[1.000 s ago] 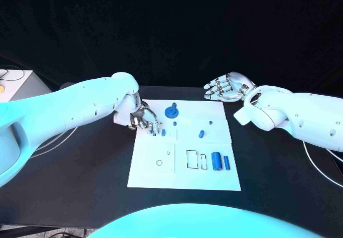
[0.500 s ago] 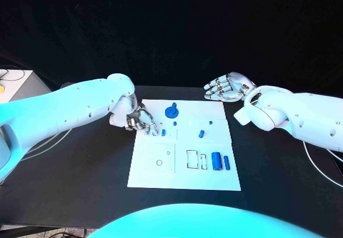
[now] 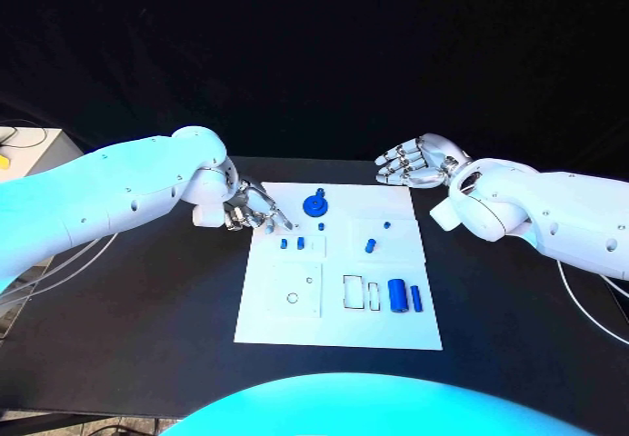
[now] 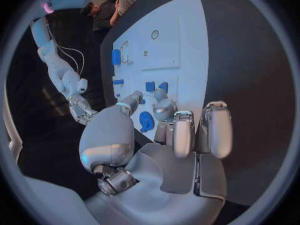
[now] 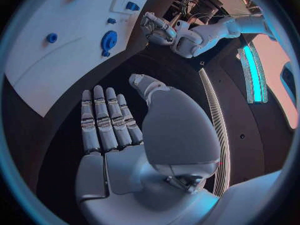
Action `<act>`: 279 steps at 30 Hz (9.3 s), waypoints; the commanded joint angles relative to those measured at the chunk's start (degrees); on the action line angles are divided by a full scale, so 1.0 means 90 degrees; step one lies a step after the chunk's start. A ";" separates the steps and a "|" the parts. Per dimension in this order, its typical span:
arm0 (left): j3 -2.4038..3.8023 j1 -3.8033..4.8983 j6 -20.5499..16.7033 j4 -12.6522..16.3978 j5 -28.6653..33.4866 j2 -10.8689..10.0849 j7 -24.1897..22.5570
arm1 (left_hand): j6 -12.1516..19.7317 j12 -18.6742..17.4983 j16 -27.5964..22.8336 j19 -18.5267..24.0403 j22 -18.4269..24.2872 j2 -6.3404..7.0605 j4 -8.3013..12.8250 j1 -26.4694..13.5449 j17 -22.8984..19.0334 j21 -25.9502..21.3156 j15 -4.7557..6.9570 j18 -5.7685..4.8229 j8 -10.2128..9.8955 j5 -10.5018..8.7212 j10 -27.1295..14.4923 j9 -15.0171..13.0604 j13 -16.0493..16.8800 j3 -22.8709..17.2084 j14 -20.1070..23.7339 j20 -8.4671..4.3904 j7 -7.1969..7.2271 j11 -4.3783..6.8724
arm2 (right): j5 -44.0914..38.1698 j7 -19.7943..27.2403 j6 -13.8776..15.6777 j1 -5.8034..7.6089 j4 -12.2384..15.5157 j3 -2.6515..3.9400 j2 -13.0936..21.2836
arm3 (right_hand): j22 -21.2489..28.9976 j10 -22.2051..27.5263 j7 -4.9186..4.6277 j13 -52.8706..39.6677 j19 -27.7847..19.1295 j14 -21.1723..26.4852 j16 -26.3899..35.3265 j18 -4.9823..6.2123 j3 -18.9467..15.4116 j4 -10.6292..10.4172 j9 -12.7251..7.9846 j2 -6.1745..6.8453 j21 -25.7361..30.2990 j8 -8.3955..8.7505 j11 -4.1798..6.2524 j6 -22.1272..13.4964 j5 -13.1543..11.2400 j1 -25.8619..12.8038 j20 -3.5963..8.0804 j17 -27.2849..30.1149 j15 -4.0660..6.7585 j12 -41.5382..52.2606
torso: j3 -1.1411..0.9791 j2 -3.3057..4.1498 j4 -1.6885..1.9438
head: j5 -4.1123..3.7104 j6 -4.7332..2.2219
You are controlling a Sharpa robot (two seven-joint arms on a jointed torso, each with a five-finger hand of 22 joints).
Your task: Assemble the parts on the task board
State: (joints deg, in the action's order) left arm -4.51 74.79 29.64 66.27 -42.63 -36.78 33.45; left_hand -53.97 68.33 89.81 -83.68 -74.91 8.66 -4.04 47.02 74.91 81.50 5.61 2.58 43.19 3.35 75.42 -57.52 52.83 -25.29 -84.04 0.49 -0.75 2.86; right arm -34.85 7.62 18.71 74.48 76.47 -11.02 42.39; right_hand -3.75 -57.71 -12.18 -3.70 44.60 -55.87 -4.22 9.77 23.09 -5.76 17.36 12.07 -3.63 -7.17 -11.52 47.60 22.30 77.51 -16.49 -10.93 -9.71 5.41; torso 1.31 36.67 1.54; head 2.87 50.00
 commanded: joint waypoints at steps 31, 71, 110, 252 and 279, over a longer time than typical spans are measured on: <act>-0.0363 -0.0515 -0.4713 0.1083 -0.4038 -0.0093 -0.4274 | 0.0958 -0.3344 -0.3206 0.3071 0.2711 0.0327 0.1324 0.3140 -0.3436 -0.3694 -0.0836 0.0886 -0.2385 -0.0001 -0.3315 0.3571 -0.4291 -0.1295 0.2592 0.0761 -0.0813 -0.0989 | -0.0200 0.0332 0.0107 -0.0075 -0.0083 0.0001 0.0072 | -0.0033 -0.0189 -0.0173 0.0006 0.0575 -0.0544 -0.0246 0.0099 0.0388 0.0249 0.0006 -0.0043 -0.0128 0.0004 0.0115 0.0250 0.0016 0.0002 0.0116 -0.0010 0.0149 -0.0022 | 0.0014 0.0027 -0.0023 | -0.0078 0.0000; -0.0584 -0.0539 -0.3609 0.0106 -0.5096 0.0905 -0.3987 | 0.0592 -0.3456 -0.2087 0.1893 0.1611 0.0433 0.1146 0.3056 -0.2953 -0.2400 -0.0701 0.0631 -0.2464 -0.0009 -0.3016 0.4066 -0.4795 -0.1521 0.1525 0.0639 -0.0689 -0.0860 | -0.0209 0.0312 0.0079 -0.0082 -0.0036 0.0003 0.0037 | -0.0022 -0.0167 -0.0211 0.0011 0.0583 -0.0533 -0.0240 0.0091 0.0396 0.0227 -0.0002 -0.0021 -0.0107 0.0026 0.0087 0.0237 0.0024 -0.0070 0.0114 -0.0007 0.0134 -0.0046 | -0.0001 0.0026 -0.0028 | -0.0120 0.0000; -0.0585 -0.0543 -0.4171 -0.0052 -0.4709 0.0897 -0.4305 | -0.0441 -0.4132 -0.1449 0.1310 0.0842 -0.0036 0.1262 0.3229 -0.2233 -0.1562 -0.0538 0.0467 -0.2621 -0.0011 -0.1704 0.4100 -0.5093 -0.1772 0.0794 0.0498 -0.0717 -0.0667 | -0.0209 0.0279 0.0035 -0.0082 -0.0018 0.0003 0.0026 | -0.0015 -0.0169 -0.0218 0.0009 0.0576 -0.0516 -0.0231 0.0089 0.0402 0.0216 -0.0004 -0.0017 -0.0088 0.0031 0.0081 0.0243 0.0021 -0.0104 0.0109 -0.0003 0.0125 -0.0051 | 0.0007 0.0024 -0.0028 | -0.0088 0.0000; -0.0258 -0.0736 -0.3720 0.0485 -0.4531 -0.0203 -0.3773 | 0.0566 -0.2921 -0.1166 0.1236 0.0733 0.0320 0.1215 0.3083 -0.1981 -0.1511 -0.0586 0.0438 -0.3421 -0.0018 -0.2577 0.4411 -0.4176 -0.1396 0.0712 0.0543 -0.0660 -0.0703 | -0.0443 0.0203 0.0080 -0.0093 -0.0093 0.0002 0.0088 | -0.0008 0.0074 -0.0197 0.0012 0.0521 -0.0437 -0.0196 0.0093 0.0446 0.0383 -0.0024 0.0014 -0.0025 0.0110 0.0050 0.0196 -0.0291 -0.0050 0.0076 0.0020 0.0094 -0.0168 | 0.0003 0.0019 -0.0030 | -0.0026 0.0000; 0.0138 -0.0774 -0.3730 0.1129 0.2286 -0.1506 -0.5679 | 0.0421 -0.3080 -0.3295 0.3437 0.2725 0.0171 0.1084 0.3038 -0.5143 -0.4069 -0.0888 0.0875 -0.2928 -0.0012 -0.2880 0.4486 -0.4625 -0.1284 0.3060 0.0816 -0.1013 -0.1002 | -0.5543 -0.0957 -0.0092 -0.0353 0.0044 -0.0001 0.0222 | -0.3006 -0.1430 0.0328 -0.0011 0.2299 -0.3207 -0.5496 0.0074 0.0688 0.1178 -0.0052 -0.0178 -0.4294 0.0102 0.0729 0.1369 -0.0732 -0.0086 0.1341 -0.3822 0.1099 -0.0207 | 0.0060 -0.0033 0.0009 | -0.0645 0.0000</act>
State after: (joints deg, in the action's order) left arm -3.32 67.97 -6.22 75.66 -39.28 -49.95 -10.24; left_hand -50.28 40.77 60.45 -53.09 -50.61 10.12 5.82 74.91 28.83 45.29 -2.32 9.93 16.65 2.88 49.12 -17.20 11.32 -37.17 -56.82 7.81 -9.83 -6.22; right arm -75.18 2.65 18.36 71.57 76.57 -11.03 44.33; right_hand -30.67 -71.28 -9.18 -3.84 65.20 -84.02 -52.64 9.76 29.03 4.88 16.95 10.51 -42.04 -6.50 -4.88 60.42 15.96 77.24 -4.15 -44.48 0.23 3.83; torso 1.63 36.55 1.35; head -1.98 50.00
